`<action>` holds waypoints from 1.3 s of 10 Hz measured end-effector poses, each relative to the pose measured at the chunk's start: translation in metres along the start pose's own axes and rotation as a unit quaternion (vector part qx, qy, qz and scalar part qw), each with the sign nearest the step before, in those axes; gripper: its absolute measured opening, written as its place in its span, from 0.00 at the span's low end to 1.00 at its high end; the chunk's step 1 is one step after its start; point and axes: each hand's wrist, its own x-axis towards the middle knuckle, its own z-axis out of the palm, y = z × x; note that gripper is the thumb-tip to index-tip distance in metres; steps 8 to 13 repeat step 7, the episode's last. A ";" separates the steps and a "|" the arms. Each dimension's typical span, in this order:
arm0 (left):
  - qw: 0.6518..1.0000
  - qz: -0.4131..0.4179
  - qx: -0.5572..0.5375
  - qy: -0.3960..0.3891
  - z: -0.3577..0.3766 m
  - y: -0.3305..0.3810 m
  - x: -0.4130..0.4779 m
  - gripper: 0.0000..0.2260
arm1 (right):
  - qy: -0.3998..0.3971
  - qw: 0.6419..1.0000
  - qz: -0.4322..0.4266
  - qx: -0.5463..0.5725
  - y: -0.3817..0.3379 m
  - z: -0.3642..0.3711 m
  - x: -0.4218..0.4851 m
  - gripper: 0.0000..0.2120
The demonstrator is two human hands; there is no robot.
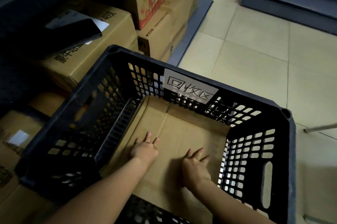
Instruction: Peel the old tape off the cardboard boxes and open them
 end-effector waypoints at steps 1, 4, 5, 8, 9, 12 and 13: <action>1.000 0.006 0.001 0.010 0.001 -0.003 0.000 0.33 | -0.005 1.000 0.011 -0.001 -0.003 -0.004 -0.001 0.35; 0.999 0.006 -0.031 0.012 0.020 -0.017 0.002 0.50 | -0.006 0.999 -0.020 -0.049 0.000 -0.028 -0.032 0.36; 0.997 0.025 -0.070 0.015 0.012 -0.023 -0.011 0.43 | -0.007 0.996 -0.053 -0.070 0.008 -0.036 -0.043 0.39; 0.986 0.039 -0.156 0.042 -0.006 -0.031 -0.053 0.28 | 0.008 0.999 -0.038 -0.010 0.016 -0.043 -0.039 0.27; 0.986 0.039 -0.156 0.042 -0.006 -0.031 -0.053 0.28 | 0.008 0.999 -0.038 -0.010 0.016 -0.043 -0.039 0.27; 0.986 0.039 -0.156 0.042 -0.006 -0.031 -0.053 0.28 | 0.008 0.999 -0.038 -0.010 0.016 -0.043 -0.039 0.27; 0.986 0.039 -0.156 0.042 -0.006 -0.031 -0.053 0.28 | 0.008 0.999 -0.038 -0.010 0.016 -0.043 -0.039 0.27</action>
